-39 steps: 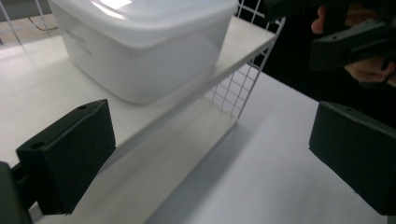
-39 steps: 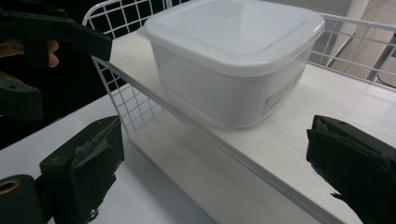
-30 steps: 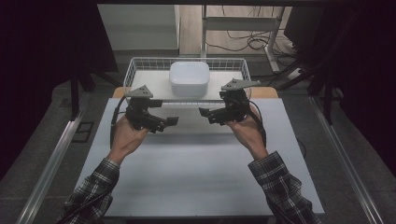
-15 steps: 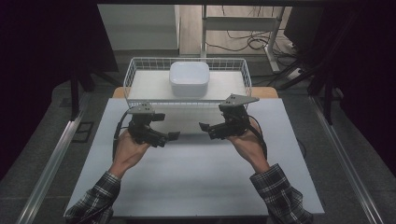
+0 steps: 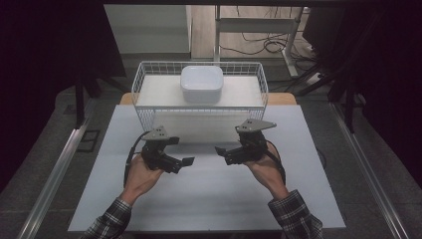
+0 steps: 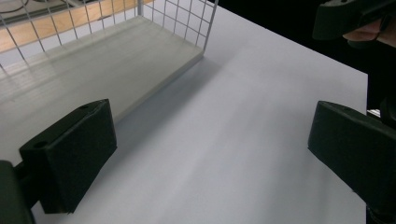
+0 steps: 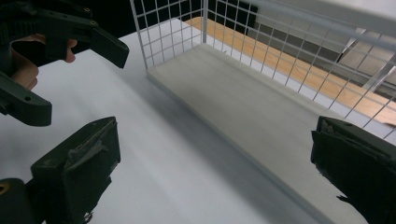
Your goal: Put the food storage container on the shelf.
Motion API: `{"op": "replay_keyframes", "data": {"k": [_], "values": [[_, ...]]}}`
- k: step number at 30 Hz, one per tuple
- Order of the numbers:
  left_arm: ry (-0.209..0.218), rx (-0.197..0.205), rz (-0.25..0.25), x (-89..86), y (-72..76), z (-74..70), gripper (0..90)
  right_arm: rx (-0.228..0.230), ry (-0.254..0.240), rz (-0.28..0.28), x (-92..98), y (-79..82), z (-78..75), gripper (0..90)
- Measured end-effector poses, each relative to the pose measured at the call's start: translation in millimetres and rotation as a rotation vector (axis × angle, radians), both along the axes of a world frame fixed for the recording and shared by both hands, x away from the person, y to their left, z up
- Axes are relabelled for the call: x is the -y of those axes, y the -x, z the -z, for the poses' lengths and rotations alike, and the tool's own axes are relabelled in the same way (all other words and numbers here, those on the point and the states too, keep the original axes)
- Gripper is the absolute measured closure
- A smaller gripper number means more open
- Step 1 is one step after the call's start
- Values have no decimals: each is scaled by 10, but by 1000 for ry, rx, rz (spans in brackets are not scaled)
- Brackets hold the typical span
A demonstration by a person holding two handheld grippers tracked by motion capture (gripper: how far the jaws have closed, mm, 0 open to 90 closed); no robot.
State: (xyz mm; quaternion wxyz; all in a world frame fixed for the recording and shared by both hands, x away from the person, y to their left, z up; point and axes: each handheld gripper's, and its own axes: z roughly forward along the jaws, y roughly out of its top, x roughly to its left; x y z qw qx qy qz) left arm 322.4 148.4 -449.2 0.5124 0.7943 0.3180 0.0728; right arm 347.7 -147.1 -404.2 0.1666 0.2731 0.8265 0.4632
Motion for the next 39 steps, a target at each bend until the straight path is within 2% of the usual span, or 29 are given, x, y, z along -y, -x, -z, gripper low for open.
{"op": "replay_keyframes", "data": {"k": [10, 12, 16, 23, 32, 35, 39], "values": [[-12, 40, -41, -68, 202, 184, 11, -3, 30, 13, 101, 185, 236, 0], [-24, 46, -45, -71, 245, 221, 14, -14, 19, 15, 129, 216, 260, 0], [-77, 52, -45, -62, 327, 296, 21, -21, 20, 24, 186, 281, 316, 0], [-71, 28, -51, -125, 494, 418, 22, -6, 33, 52, 331, 405, 446, 0], [-70, 22, -92, -275, 684, 549, 22, 15, 14, 116, 622, 551, 562, 0], [-76, 21, -104, -340, 753, 590, 22, 20, 17, 130, 672, 583, 583, 0], [-114, 33, -108, -385, 828, 621, 16, 23, 30, 156, 766, 649, 630, 0]]}}
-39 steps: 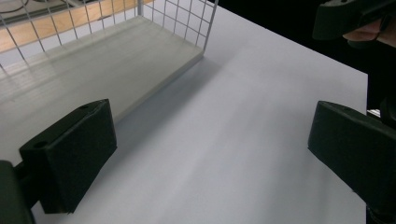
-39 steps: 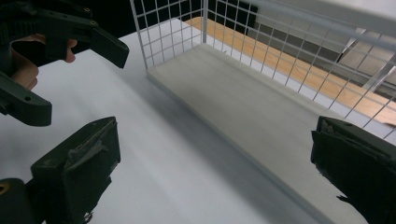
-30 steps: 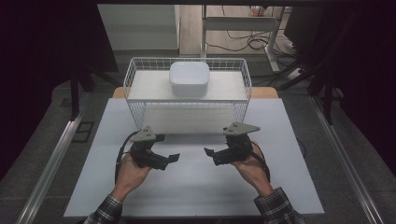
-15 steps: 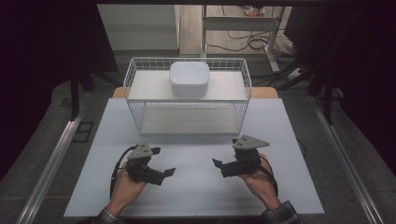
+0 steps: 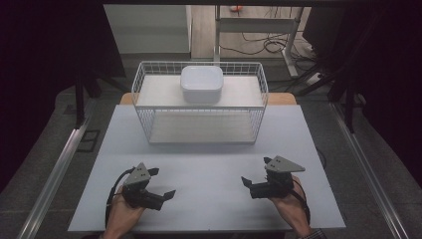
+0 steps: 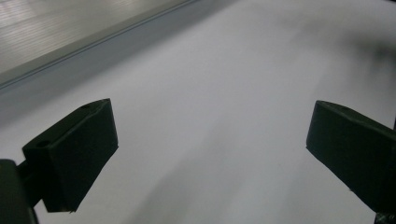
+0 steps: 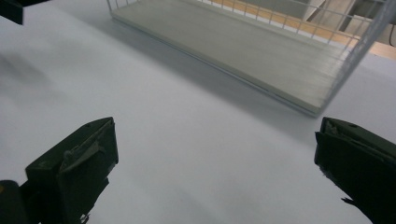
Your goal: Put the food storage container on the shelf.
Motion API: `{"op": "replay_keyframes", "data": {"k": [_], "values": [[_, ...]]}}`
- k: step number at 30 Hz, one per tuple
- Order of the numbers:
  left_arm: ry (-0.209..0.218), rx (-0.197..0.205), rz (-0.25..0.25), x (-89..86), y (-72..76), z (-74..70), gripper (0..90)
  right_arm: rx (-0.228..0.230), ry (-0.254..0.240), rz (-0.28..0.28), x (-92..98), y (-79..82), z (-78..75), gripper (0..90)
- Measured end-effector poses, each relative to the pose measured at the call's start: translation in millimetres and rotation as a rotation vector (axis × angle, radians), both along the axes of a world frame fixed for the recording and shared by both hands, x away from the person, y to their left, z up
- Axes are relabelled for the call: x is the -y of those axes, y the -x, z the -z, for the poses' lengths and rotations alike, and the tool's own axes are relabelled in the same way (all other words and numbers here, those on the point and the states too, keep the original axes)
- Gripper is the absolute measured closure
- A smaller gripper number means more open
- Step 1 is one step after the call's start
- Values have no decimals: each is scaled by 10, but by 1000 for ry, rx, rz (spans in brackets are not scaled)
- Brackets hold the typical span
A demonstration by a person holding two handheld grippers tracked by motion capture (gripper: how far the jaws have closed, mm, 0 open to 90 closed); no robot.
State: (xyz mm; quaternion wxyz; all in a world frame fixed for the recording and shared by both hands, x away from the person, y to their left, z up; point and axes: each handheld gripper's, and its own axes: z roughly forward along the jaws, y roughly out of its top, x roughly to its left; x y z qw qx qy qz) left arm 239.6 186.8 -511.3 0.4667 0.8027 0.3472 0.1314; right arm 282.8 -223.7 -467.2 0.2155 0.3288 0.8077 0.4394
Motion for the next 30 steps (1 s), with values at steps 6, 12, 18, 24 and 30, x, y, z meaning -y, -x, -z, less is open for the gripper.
{"op": "replay_keyframes", "data": {"k": [6, 12, 18, 24, 30], "values": [[-27, -4, -19, -41, 64, 63, 10, -4, 31, 29, 82, 81, 101, 0], [-34, -37, -27, -66, 95, 178, 1, -38, 68, 33, 138, 159, 224, 0], [-90, -89, -37, -57, 80, 299, 0, -76, 100, 36, 163, 187, 323, 0], [-114, -140, -41, -42, 46, 356, 0, -142, 153, 42, 172, 167, 425, 0], [-137, -153, -36, -9, 32, 377, 0, -167, 185, 46, 164, 149, 477, 0]]}}
